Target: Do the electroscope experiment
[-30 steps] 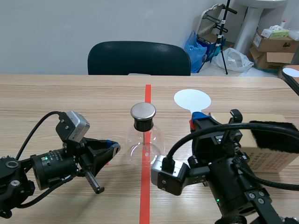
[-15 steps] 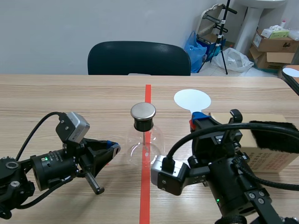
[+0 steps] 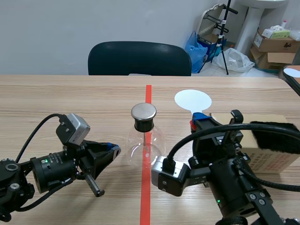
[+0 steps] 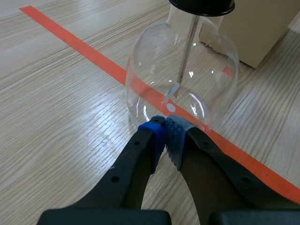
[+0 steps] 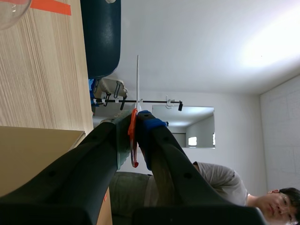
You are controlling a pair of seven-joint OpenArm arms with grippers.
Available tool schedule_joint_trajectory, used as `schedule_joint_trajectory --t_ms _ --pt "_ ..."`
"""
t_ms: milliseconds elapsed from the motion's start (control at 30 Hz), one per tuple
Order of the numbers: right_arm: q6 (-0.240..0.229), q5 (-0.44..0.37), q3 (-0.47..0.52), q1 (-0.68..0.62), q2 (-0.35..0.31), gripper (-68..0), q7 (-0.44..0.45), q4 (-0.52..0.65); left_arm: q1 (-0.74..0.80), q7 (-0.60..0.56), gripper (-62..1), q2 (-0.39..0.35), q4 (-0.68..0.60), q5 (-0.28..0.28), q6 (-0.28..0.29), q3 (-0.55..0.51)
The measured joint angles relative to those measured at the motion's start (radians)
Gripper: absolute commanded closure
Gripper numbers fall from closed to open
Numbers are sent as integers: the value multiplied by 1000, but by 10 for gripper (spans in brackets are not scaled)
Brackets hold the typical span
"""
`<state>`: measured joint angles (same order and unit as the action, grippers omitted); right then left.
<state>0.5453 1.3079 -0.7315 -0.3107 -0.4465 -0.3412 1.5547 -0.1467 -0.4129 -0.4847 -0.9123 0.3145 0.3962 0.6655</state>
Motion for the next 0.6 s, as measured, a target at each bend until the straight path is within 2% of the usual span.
schedule_joint_trajectory --t_ms 467,600 --pt "0 1 0 0 0 -9 2 0 0 0 -32 0 0 0 0 0" --pt "0 1 0 0 0 -9 50 0 0 0 -32 0 0 0 0 0"
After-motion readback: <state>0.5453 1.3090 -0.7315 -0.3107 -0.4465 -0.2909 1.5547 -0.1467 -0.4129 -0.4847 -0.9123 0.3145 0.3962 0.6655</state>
